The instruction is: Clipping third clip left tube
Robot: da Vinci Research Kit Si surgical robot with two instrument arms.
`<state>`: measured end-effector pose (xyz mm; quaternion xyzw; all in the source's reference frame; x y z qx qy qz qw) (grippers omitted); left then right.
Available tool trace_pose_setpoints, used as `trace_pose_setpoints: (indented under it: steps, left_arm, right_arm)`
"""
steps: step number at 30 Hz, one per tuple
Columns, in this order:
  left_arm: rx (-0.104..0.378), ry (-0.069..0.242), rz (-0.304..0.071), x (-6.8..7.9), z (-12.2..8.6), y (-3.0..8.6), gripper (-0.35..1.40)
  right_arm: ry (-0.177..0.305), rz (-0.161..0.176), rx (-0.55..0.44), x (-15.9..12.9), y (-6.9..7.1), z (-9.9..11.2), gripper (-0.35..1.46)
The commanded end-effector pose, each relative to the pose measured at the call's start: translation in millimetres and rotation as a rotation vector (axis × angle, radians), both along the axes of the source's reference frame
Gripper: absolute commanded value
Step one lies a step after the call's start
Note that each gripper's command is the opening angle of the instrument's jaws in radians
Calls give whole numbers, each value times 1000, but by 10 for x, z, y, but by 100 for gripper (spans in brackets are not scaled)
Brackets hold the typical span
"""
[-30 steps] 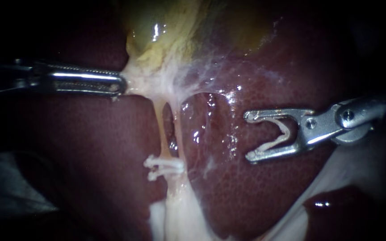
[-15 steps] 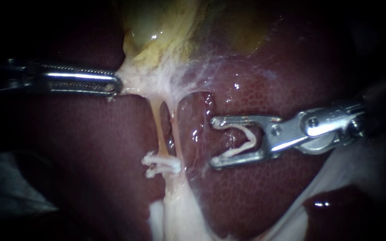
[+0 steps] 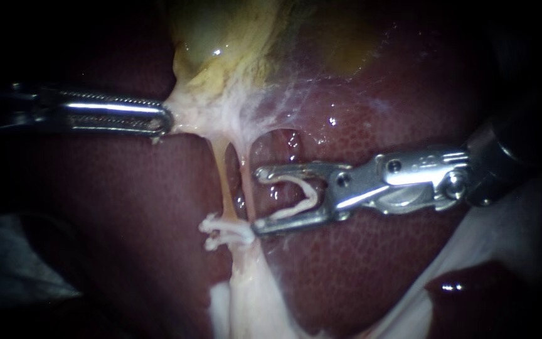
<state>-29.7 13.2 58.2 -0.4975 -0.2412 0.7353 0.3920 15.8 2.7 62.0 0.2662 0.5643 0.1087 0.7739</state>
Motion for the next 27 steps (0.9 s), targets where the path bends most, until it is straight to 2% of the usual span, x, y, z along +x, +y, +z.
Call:
trace_pose_setpoints:
  steps: [1, 8, 18, 27]
  left_arm:
    - [0, 0, 0, 0, 1, 0, -35]
    - [0, 0, 0, 0, 1, 0, -35]
    - [0, 1, 0, 0, 1, 0, -35]
    - [0, 1, -1, -1, 1, -1, -35]
  right_arm:
    - [1, -3, 7, 3, -1, 2, 49]
    - [3, -7, 23, 18, 0, 20, 49]
    - [4, -15, 50, 26, 3, 58, 49]
    - [107, -15, 127, 43, 5, 62, 48]
